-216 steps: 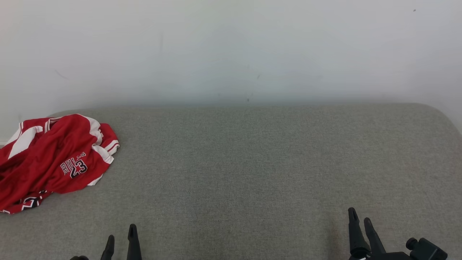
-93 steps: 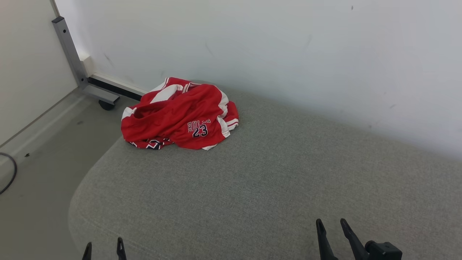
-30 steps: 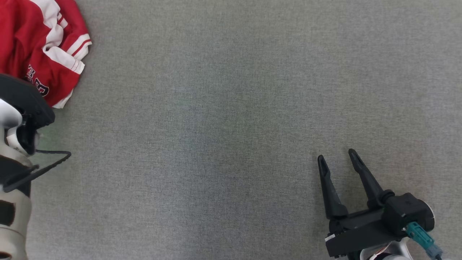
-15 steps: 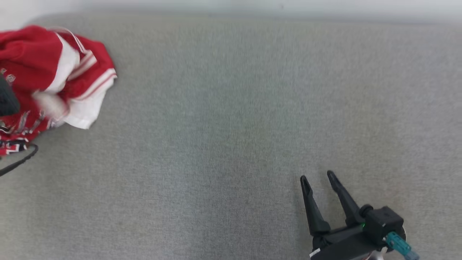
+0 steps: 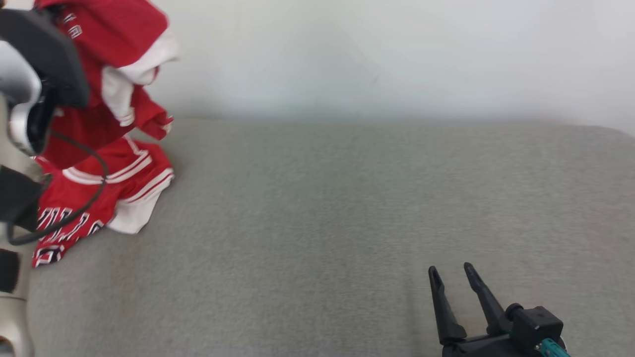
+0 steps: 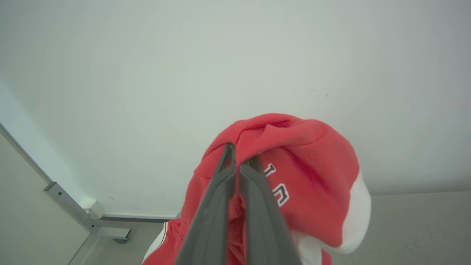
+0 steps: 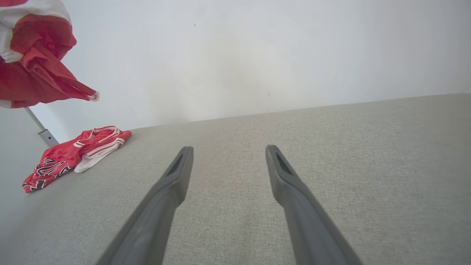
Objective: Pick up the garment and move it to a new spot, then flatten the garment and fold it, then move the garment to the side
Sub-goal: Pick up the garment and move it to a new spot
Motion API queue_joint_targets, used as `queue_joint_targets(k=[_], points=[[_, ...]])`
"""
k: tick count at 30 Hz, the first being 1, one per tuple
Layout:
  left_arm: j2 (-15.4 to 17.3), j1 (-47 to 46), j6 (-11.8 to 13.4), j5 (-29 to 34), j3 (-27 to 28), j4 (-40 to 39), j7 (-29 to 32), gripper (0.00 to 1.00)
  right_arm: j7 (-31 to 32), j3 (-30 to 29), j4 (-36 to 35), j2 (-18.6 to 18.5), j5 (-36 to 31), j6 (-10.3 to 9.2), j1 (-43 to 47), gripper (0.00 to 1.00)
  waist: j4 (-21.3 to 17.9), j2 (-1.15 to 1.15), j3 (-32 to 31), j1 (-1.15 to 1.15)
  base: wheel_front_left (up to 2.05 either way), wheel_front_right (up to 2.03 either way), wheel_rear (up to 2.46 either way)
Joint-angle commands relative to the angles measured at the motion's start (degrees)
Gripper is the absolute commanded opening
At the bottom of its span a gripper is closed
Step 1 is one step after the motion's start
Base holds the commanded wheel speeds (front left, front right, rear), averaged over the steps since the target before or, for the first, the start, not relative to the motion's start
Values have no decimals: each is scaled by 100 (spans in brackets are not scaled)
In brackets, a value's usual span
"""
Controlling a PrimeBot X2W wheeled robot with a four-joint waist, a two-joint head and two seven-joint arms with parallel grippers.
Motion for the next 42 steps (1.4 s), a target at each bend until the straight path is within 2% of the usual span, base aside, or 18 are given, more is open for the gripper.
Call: queue_joint_targets(k=[1, 7, 12, 17, 24, 31, 32, 33, 34, 38, 42], points=[[-128, 187, -39, -108, -98, -316, 58, 0, 37, -53, -46, 10, -79, 21, 66, 100, -513, 1, -416, 2, 0, 0, 0], [-357, 553, -27, -403, -310, -1395, 223, 0, 116, -183, -208, 10, -130, 21, 45, 100, -992, 1, -415, 2, 0, 0, 0], [-767, 1173, -19, -770, -471, -2376, 360, 0, 174, -272, -300, 11, -112, 21, 77, 100, -1465, 1, -339, 2, 0, 0, 0], [-965, 1880, 56, -871, -737, -2881, 546, 0, 172, -280, -338, 11, -26, 21, 128, 100, -1891, 1, -214, 2, 0, 0, 0], [-1295, 2883, 274, -810, -1142, -2519, 466, 0, 136, -138, -348, 12, 25, 21, 74, 100, -2217, 1, -61, 2, 0, 0, 0], [-1586, 3348, 416, -604, -1517, -1482, 52, 0, 78, -37, -304, 13, 76, 21, -25, 100, -2262, 1, 16, 2, 0, 0, 0], [-1615, 3336, 419, -569, -1563, -1336, -1, 18, 65, -36, -289, 12, 86, 21, -28, 100, -2249, 1, 19, 2, 0, 0, 0], [-1647, 3324, 438, -533, -1602, -1204, -70, 48, 51, -45, -273, 11, 99, 22, -26, 100, -2222, 1, 18, 2, 0, 0, 0], [-1677, 3315, 467, -530, -1621, -1086, -124, 100, 39, -57, -252, 10, 109, 22, -24, 100, -2194, 1, 13, 2, 0, 0, 0], [-1753, 3279, 513, -592, -1674, -818, -253, 100, -13, -119, -185, 11, 137, 22, 16, 100, -1990, 1, -34, 2, 0, 0, 0], [-1797, 3399, 569, -722, -1647, -957, -366, 100, -56, -221, -140, 10, 159, 22, 89, 100, -1710, 1, -109, 2, 0, 0, 0]])
